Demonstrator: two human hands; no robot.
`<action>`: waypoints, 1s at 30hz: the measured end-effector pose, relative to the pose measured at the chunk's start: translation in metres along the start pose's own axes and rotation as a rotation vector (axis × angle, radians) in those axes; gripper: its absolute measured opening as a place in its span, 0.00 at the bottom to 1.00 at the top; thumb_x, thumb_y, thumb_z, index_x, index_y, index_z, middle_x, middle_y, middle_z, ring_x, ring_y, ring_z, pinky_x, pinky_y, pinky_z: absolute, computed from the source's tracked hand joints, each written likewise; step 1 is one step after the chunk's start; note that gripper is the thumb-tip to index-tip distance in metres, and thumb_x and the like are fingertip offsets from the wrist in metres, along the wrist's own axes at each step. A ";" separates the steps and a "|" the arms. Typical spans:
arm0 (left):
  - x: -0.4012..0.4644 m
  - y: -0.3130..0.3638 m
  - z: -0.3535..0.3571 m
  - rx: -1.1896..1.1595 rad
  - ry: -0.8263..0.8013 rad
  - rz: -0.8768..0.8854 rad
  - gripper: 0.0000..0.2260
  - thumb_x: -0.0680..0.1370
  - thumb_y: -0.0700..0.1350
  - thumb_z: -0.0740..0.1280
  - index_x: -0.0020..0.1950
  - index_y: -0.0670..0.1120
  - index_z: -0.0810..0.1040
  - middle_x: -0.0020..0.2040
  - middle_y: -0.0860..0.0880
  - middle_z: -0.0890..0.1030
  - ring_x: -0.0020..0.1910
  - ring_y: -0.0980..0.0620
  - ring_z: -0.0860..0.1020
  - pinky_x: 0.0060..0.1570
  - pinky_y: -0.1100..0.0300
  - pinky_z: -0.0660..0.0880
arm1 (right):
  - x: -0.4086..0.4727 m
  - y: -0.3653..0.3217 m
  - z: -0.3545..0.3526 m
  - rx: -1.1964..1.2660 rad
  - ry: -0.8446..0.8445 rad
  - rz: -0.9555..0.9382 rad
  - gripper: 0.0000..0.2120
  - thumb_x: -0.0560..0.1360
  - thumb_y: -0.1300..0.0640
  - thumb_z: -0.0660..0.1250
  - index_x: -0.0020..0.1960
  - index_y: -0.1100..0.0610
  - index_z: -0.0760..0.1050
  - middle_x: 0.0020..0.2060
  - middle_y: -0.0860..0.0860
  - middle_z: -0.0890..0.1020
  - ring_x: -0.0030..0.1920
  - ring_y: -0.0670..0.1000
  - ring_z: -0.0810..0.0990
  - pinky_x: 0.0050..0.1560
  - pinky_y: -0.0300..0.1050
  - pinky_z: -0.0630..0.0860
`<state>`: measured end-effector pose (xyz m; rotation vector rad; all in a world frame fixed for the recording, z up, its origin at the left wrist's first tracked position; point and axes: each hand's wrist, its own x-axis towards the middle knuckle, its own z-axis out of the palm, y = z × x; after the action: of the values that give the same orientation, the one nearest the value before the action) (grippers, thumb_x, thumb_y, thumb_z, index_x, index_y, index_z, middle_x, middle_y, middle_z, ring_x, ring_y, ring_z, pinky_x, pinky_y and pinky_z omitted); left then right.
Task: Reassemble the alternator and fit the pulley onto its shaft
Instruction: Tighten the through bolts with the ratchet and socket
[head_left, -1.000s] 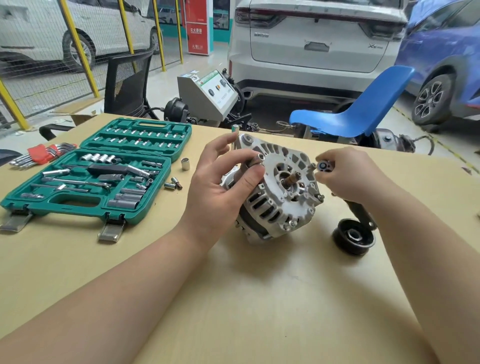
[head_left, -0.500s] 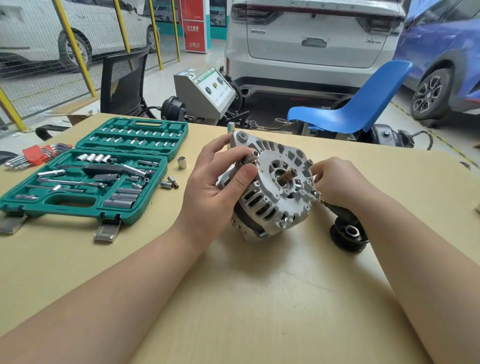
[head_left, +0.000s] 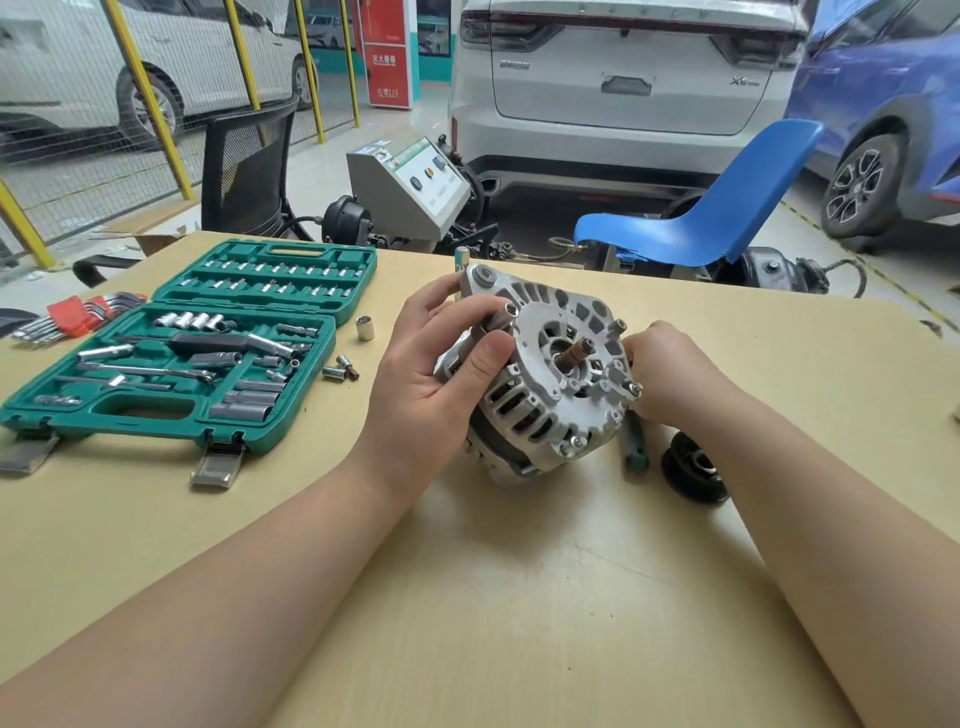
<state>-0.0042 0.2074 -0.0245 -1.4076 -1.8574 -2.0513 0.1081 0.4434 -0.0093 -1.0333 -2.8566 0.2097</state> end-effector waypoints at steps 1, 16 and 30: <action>0.000 -0.001 -0.001 0.020 -0.007 0.007 0.11 0.83 0.56 0.70 0.65 0.60 0.83 0.76 0.53 0.72 0.75 0.64 0.71 0.70 0.73 0.67 | 0.000 0.001 0.000 -0.023 -0.011 -0.017 0.18 0.75 0.66 0.68 0.35 0.47 0.67 0.39 0.51 0.69 0.48 0.57 0.75 0.32 0.42 0.63; 0.018 -0.024 0.000 -0.598 0.138 -0.634 0.22 0.88 0.56 0.59 0.78 0.46 0.74 0.73 0.42 0.80 0.73 0.36 0.78 0.75 0.32 0.70 | -0.035 -0.041 -0.067 0.834 0.571 -0.366 0.11 0.78 0.61 0.68 0.52 0.48 0.85 0.42 0.42 0.87 0.40 0.44 0.82 0.43 0.38 0.78; 0.007 -0.025 0.017 -0.959 -0.023 -0.897 0.30 0.83 0.62 0.60 0.75 0.42 0.79 0.71 0.37 0.81 0.71 0.36 0.80 0.73 0.41 0.73 | -0.047 -0.082 -0.034 0.820 0.462 -0.809 0.07 0.77 0.70 0.70 0.52 0.62 0.85 0.46 0.53 0.85 0.49 0.55 0.83 0.51 0.55 0.80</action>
<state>-0.0131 0.2318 -0.0413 -0.5823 -1.7180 -3.6976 0.0972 0.3544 0.0349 0.2105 -2.1615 0.8213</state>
